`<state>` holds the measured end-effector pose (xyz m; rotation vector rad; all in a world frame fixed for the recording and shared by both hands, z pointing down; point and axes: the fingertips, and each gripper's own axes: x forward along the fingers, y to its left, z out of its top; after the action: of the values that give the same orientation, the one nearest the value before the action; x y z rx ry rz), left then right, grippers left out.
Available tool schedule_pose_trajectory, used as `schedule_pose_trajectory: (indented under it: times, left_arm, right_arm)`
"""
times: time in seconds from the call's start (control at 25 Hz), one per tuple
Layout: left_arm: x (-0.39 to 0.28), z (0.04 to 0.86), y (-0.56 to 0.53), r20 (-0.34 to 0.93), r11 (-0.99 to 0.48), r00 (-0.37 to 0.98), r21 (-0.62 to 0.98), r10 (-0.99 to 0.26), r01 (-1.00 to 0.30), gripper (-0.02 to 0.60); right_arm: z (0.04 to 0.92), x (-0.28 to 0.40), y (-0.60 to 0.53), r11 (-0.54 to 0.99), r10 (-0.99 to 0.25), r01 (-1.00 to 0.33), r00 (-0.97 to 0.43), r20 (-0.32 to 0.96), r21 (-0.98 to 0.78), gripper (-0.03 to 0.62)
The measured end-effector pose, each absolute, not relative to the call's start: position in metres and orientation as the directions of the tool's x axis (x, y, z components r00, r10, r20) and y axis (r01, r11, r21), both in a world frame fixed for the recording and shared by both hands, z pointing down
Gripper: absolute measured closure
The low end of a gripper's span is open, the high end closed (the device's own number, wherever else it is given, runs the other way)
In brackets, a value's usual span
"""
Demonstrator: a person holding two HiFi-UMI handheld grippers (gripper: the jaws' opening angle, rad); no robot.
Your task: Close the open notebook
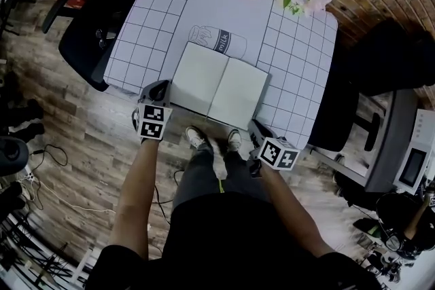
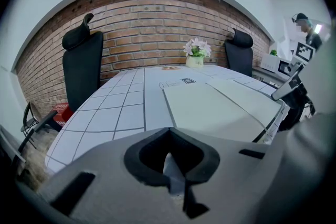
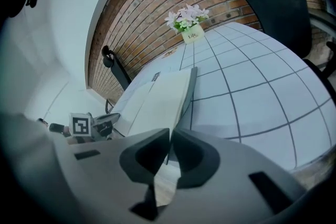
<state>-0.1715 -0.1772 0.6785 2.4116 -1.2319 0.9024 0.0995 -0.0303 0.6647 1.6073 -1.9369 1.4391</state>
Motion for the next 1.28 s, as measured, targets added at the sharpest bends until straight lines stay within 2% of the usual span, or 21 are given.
schedule_pose_trajectory:
  times: [0.52,1.28]
  left_arm:
    - [-0.172,0.678,-0.177,0.649,-0.592,0.437,-0.026,-0.623,-0.806,0.557]
    - [-0.171,0.680,-0.177,0.644,-0.594,0.444,-0.021,-0.624,-0.804,0.557]
  right_arm:
    - [0.671,0.098,-0.030,-0.074,-0.583,-0.860,-0.374,0.722,-0.505,0.563]
    - [0.602,0.073,-0.050,0.048,-0.670,-0.818,-0.452,0.590,-0.573,0.543]
